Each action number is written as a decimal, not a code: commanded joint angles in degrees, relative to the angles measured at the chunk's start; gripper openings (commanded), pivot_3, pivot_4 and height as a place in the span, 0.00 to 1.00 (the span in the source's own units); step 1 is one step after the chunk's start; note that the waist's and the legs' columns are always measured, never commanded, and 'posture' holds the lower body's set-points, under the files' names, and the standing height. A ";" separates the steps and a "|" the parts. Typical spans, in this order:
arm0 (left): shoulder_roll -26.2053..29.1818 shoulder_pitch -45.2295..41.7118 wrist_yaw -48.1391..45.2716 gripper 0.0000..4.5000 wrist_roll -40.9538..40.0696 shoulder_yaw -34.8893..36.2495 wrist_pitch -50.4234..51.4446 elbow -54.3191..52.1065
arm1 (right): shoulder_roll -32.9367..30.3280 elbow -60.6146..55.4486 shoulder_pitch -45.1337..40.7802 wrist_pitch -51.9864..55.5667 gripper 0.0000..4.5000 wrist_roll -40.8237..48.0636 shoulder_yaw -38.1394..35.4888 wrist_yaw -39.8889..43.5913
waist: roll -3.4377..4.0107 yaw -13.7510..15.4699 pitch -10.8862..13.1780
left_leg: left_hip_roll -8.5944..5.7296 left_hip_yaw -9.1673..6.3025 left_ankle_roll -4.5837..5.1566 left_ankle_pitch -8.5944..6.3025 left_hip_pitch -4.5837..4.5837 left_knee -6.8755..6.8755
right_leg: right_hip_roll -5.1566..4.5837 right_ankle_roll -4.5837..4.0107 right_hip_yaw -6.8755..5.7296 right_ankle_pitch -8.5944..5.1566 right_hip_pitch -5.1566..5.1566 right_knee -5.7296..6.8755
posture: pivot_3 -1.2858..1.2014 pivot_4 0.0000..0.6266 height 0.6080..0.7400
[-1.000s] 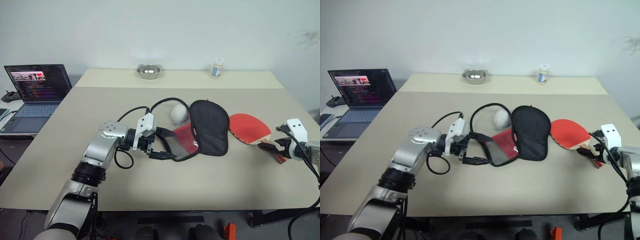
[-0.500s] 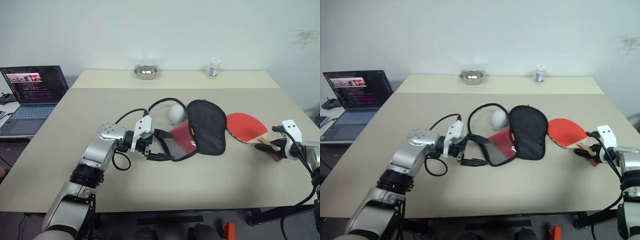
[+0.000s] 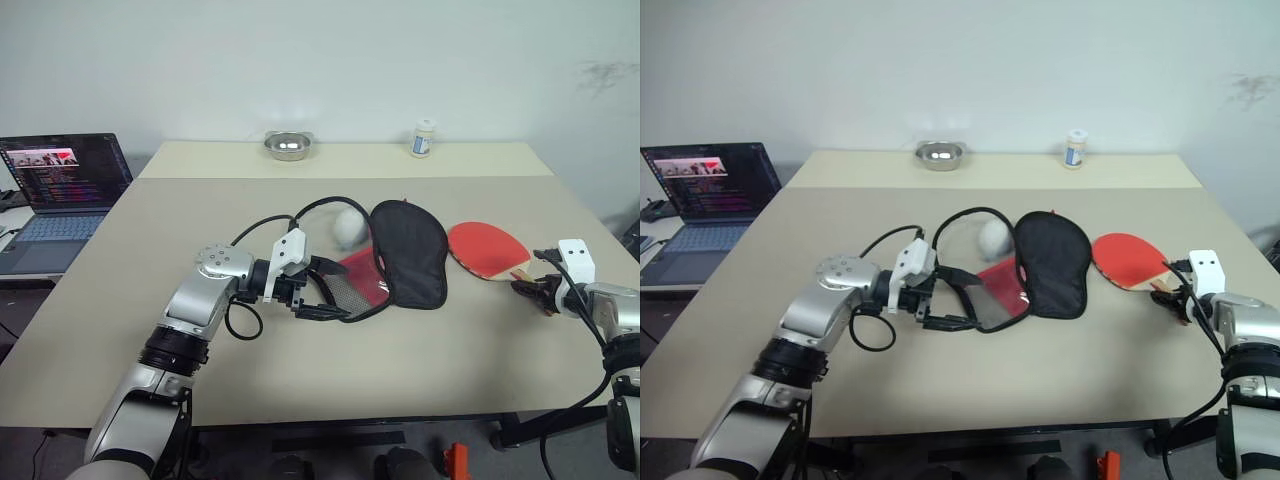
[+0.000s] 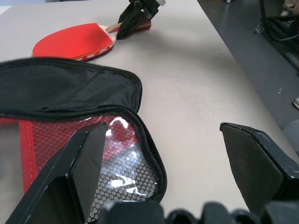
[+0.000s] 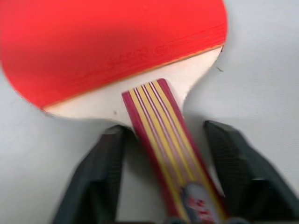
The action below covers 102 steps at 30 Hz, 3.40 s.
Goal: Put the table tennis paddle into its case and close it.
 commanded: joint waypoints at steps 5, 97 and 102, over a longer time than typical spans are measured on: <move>0.33 -0.30 0.73 0.94 -0.34 0.95 0.06 -2.64 | -1.50 -11.55 0.80 6.24 0.24 3.21 -4.78 -3.95 | 0.19 0.28 0.11 | -0.04 0.00 0.00 0.00 -0.11 0.00 | -0.06 0.00 0.00 0.00 -0.05 -0.02 | 0.52 0.24 1.00; 3.87 2.01 3.82 0.94 -2.14 4.67 1.21 -4.97 | 41.10 -45.19 5.10 17.71 0.90 6.90 0.43 -39.81 | 0.50 0.09 0.29 | -0.03 -0.09 -0.08 0.04 -0.25 -0.09 | -0.08 -0.14 -0.11 -0.12 -0.38 0.45 | 0.52 0.24 1.00; 7.03 5.25 5.22 0.94 -1.53 6.24 3.85 -6.12 | 28.05 -62.96 9.42 24.50 1.00 11.15 11.09 -26.35 | 0.53 0.08 0.31 | -0.05 -0.09 -0.08 0.04 -0.27 -0.12 | -0.10 -0.11 -0.10 -0.15 -0.41 0.40 | 0.52 0.24 1.00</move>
